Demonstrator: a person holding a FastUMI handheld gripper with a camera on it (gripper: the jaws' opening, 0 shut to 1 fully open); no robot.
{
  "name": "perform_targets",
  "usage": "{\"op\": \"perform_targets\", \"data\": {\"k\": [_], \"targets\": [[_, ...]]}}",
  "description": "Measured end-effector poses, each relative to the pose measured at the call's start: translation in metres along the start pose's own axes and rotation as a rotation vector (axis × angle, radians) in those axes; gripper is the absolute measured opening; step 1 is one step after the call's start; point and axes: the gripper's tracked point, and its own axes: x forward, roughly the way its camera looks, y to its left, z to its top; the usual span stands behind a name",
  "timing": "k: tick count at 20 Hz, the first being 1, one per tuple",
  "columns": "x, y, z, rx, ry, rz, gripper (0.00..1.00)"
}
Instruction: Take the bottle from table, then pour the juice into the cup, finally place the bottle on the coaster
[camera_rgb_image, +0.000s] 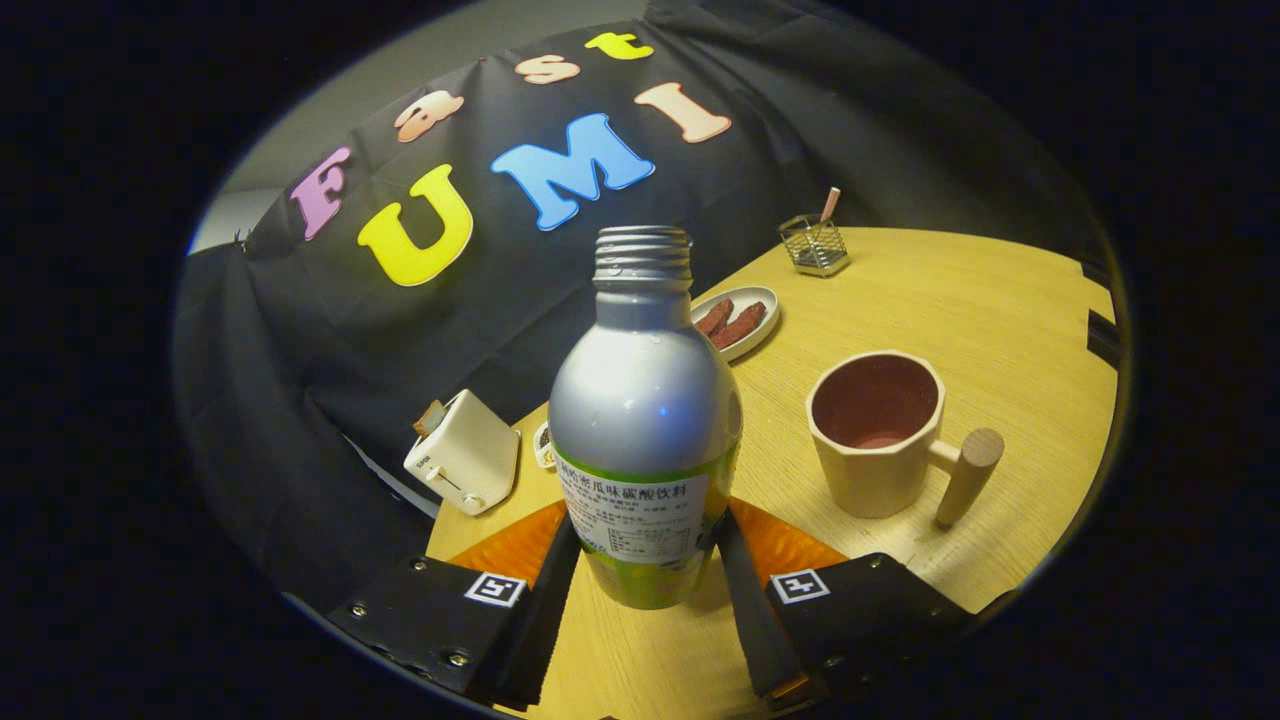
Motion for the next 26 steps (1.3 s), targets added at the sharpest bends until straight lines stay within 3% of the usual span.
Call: {"op": "perform_targets", "data": {"k": [13,26], "targets": [[0.059,0.018,0.022,-0.273,-0.059,-0.080,0.74],[0.119,0.011,0.015,-0.388,-0.053,-0.120,0.75]]}}
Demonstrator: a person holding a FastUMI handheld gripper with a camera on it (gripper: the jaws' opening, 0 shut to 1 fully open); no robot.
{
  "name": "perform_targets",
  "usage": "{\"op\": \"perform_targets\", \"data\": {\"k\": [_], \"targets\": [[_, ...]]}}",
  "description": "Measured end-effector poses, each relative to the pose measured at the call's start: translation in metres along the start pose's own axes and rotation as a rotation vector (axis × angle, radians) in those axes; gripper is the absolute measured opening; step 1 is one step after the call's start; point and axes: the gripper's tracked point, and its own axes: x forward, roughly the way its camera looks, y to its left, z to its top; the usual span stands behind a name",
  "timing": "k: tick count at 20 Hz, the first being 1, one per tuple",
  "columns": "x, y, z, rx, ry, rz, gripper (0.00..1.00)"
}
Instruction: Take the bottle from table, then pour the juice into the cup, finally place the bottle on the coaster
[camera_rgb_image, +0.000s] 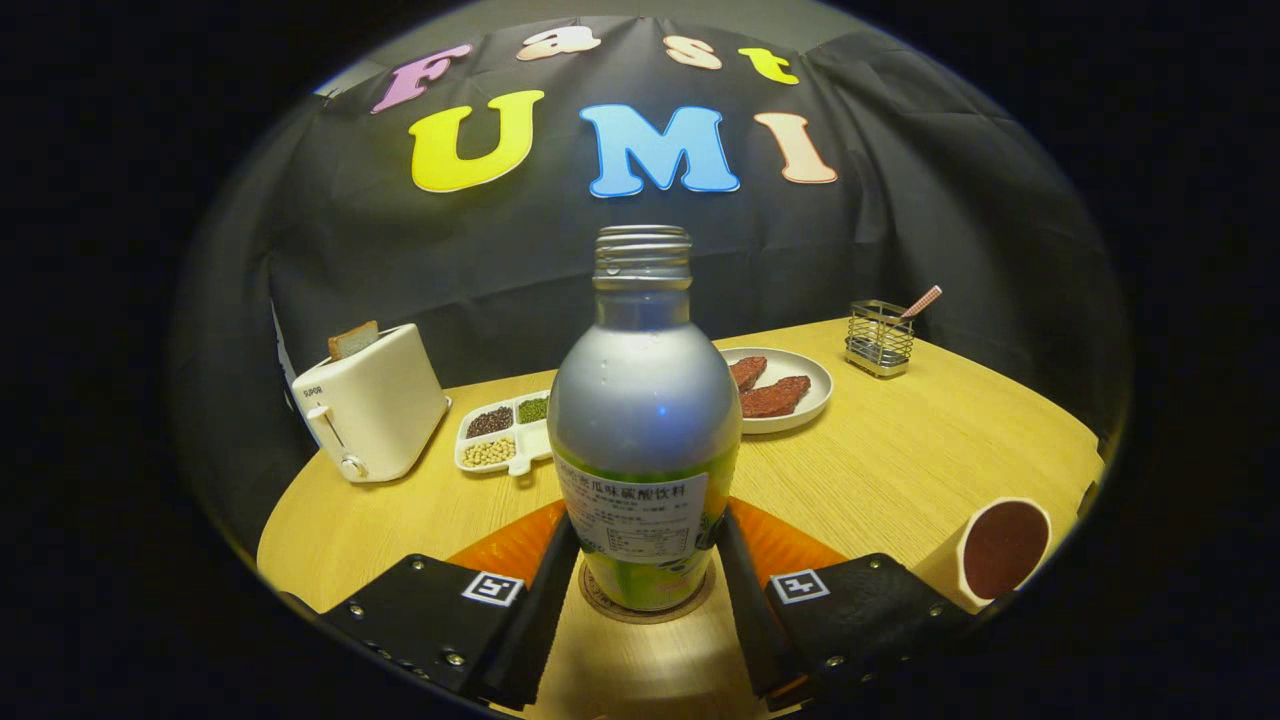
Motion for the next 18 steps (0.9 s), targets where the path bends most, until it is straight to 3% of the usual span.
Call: {"op": "perform_targets", "data": {"k": [11,13,15,18], "targets": [[0.014,0.007,-0.012,-0.070,0.019,0.008,0.79],[0.012,0.007,-0.015,-0.078,0.031,0.008,0.83],[0.006,0.002,-0.012,-0.098,0.019,-0.007,1.00],[-0.003,0.005,-0.005,-0.099,0.001,0.016,0.99]]}}
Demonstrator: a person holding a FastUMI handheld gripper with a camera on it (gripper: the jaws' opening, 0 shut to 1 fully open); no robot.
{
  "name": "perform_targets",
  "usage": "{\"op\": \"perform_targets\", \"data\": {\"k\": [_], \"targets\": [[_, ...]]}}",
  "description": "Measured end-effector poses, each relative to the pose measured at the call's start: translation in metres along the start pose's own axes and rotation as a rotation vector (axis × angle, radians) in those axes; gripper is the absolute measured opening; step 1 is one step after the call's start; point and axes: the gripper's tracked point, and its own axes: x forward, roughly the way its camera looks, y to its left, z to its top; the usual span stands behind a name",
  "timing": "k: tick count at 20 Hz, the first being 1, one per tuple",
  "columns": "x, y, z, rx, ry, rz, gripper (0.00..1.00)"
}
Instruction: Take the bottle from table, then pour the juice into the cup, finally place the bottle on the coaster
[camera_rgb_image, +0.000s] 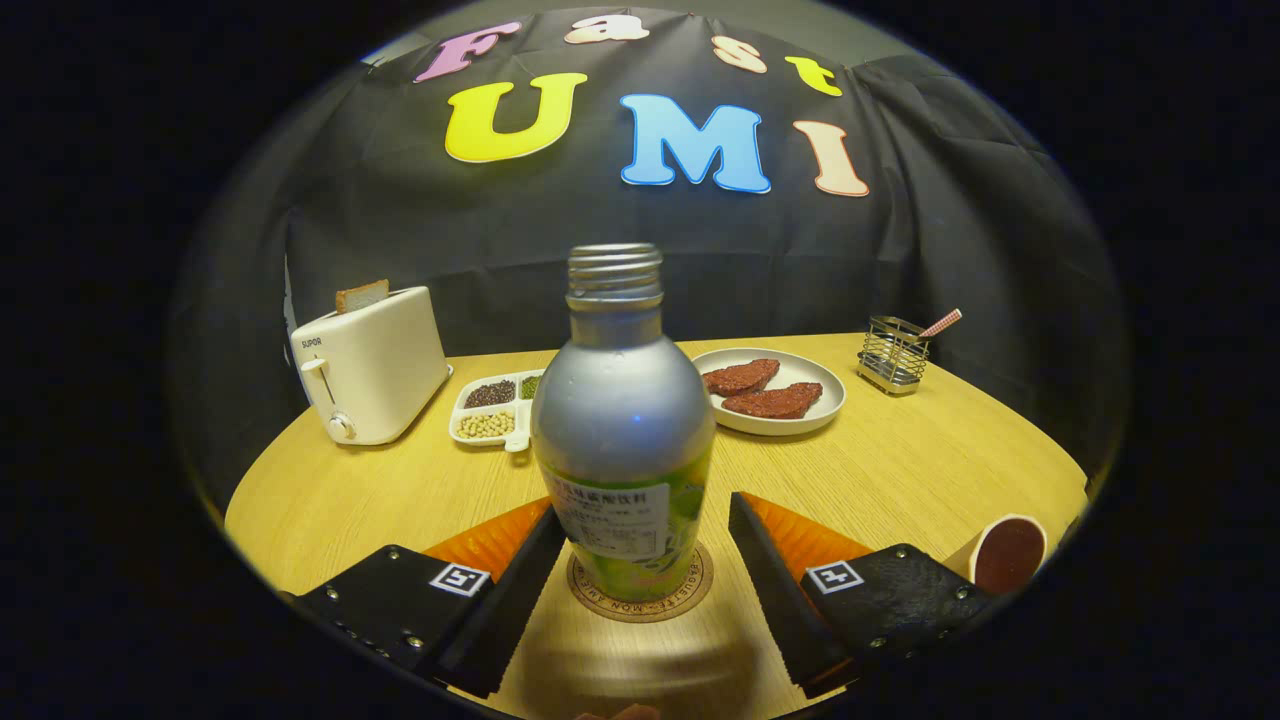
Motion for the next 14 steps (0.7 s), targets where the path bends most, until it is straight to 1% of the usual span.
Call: {"op": "perform_targets", "data": {"k": [6,14], "targets": [[-0.027,0.001,0.018,-0.023,-0.039,0.046,0.99],[-0.074,-0.002,0.068,-0.028,-0.138,0.080,0.99]]}}
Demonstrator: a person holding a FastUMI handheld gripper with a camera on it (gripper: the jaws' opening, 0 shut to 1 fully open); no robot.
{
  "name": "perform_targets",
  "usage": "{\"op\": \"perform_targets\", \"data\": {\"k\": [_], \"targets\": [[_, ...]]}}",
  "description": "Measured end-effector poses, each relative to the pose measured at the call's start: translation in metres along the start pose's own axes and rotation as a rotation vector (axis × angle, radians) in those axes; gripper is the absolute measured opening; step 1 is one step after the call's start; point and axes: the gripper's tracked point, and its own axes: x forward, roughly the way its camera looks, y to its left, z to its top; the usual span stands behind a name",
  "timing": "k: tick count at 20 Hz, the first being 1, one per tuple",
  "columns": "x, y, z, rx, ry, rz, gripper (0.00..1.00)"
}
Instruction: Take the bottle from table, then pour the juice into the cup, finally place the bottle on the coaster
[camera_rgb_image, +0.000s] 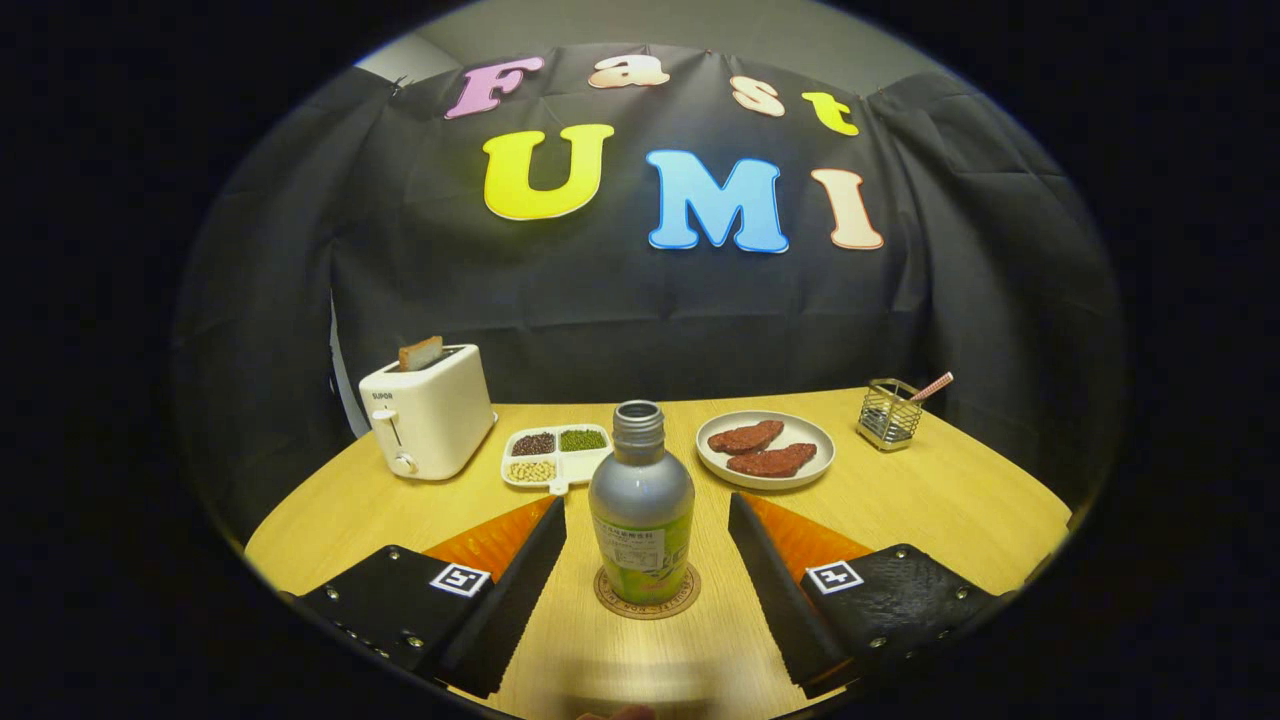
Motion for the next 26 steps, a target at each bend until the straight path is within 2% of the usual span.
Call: {"op": "perform_targets", "data": {"k": [12,19,26], "targets": [[-0.076,0.003,0.090,0.019,-0.160,0.051,0.99],[-0.118,0.006,0.105,-0.006,-0.201,0.097,0.99],[-0.141,0.005,0.123,-0.016,-0.243,0.106,0.99]]}}
